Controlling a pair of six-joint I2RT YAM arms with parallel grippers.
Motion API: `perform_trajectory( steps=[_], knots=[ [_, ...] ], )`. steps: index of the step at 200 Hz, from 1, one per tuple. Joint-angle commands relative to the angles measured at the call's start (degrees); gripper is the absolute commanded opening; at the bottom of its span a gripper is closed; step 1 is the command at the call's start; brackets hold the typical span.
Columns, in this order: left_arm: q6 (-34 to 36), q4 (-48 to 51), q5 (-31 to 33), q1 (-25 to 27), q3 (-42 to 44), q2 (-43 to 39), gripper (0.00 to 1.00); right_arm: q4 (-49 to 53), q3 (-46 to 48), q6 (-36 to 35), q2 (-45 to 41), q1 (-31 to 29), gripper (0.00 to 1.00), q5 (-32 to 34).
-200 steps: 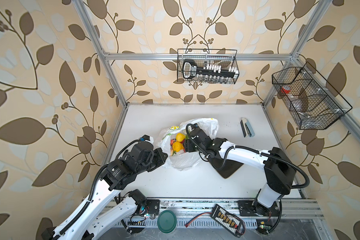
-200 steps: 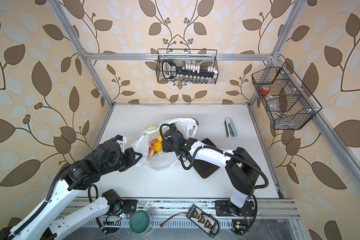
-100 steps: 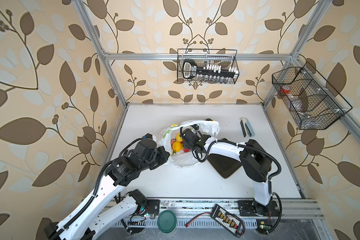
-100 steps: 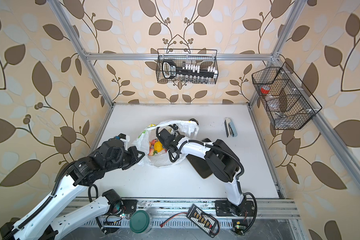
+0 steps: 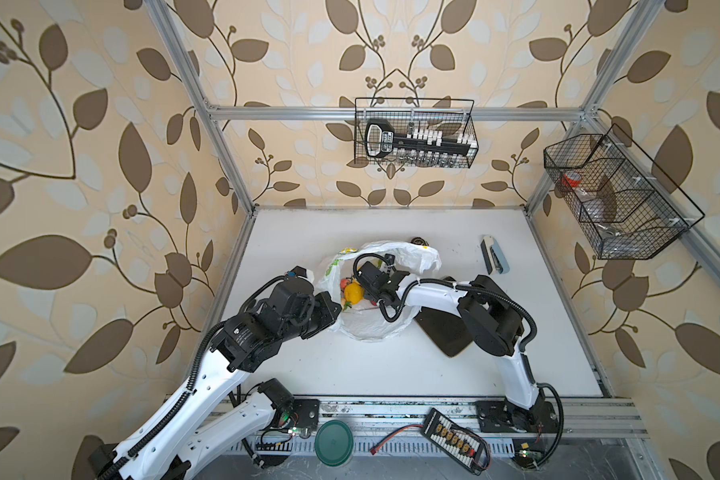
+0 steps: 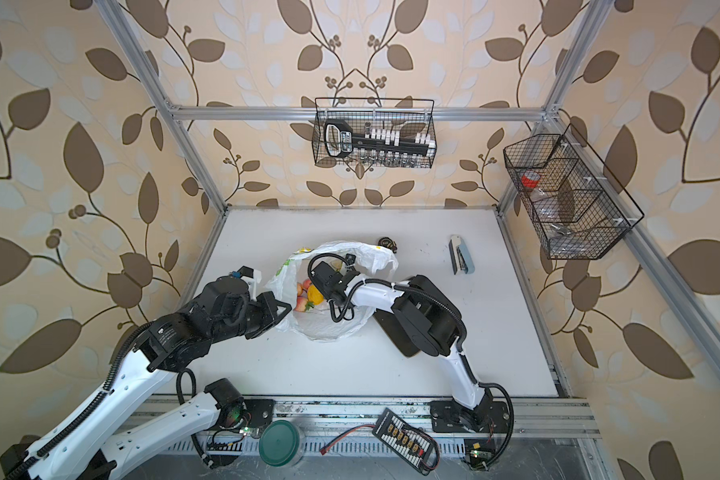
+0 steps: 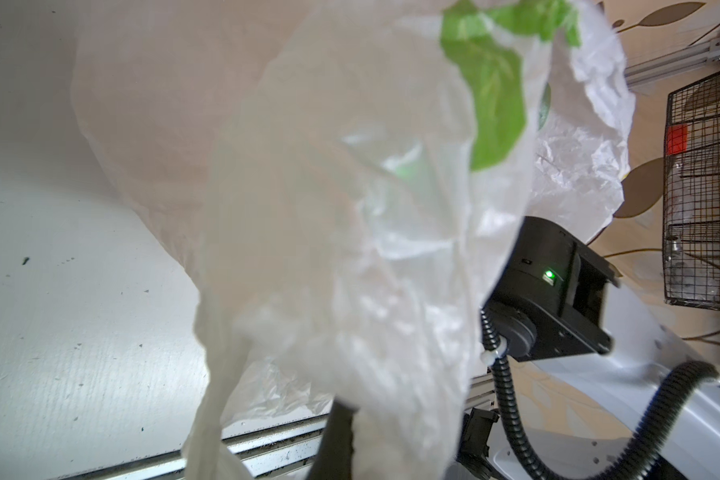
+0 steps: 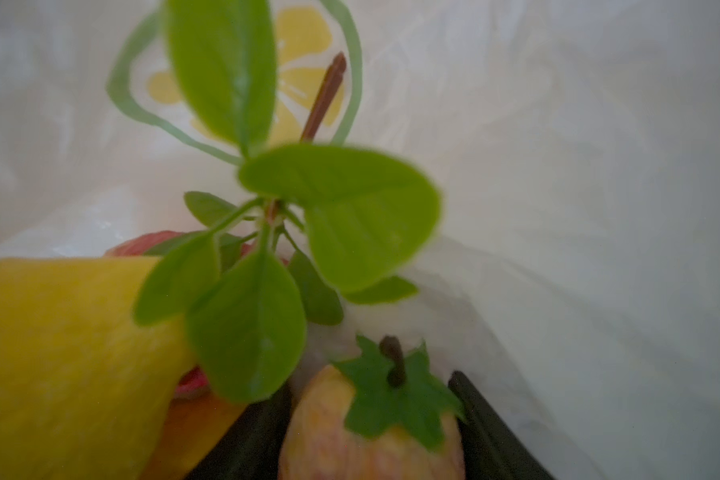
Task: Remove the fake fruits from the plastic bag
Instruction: 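Grasp the red-yellow fake pear inside the bag with the right gripper, then lift the pear out and place it on the black tray, open right gripper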
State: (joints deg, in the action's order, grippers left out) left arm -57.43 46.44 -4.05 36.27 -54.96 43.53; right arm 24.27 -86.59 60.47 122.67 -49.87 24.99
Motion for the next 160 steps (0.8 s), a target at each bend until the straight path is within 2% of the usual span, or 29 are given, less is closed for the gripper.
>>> perform_trajectory(
  steps=[1, 58, 90, 134, 160],
  knots=[
    [-0.40, -1.39, 0.22, -0.49, 0.82, 0.07, 0.00, 0.38, -1.47, 0.64, 0.67, -0.31, 0.54, 0.05],
    [-0.24, -2.07, 1.63, -0.54, 1.22, 0.21, 0.00, -5.55, 2.23, -4.75, -6.57, -1.16, 0.36, -2.39],
    [-0.79, -3.59, 2.80, -0.48, 1.91, 0.36, 0.00, -7.26, 6.03, -7.51, -12.74, -2.28, 0.36, -5.89],
    [-1.41, -7.18, 3.14, -0.53, 2.62, 1.45, 0.00, -12.52, 14.56, -20.18, -24.55, -4.67, 0.36, -15.19],
    [-1.29, -8.02, 2.97, -0.54, 2.49, 2.08, 0.00, -12.96, 20.23, -26.89, -33.83, -7.05, 0.36, -17.51]
  ],
)
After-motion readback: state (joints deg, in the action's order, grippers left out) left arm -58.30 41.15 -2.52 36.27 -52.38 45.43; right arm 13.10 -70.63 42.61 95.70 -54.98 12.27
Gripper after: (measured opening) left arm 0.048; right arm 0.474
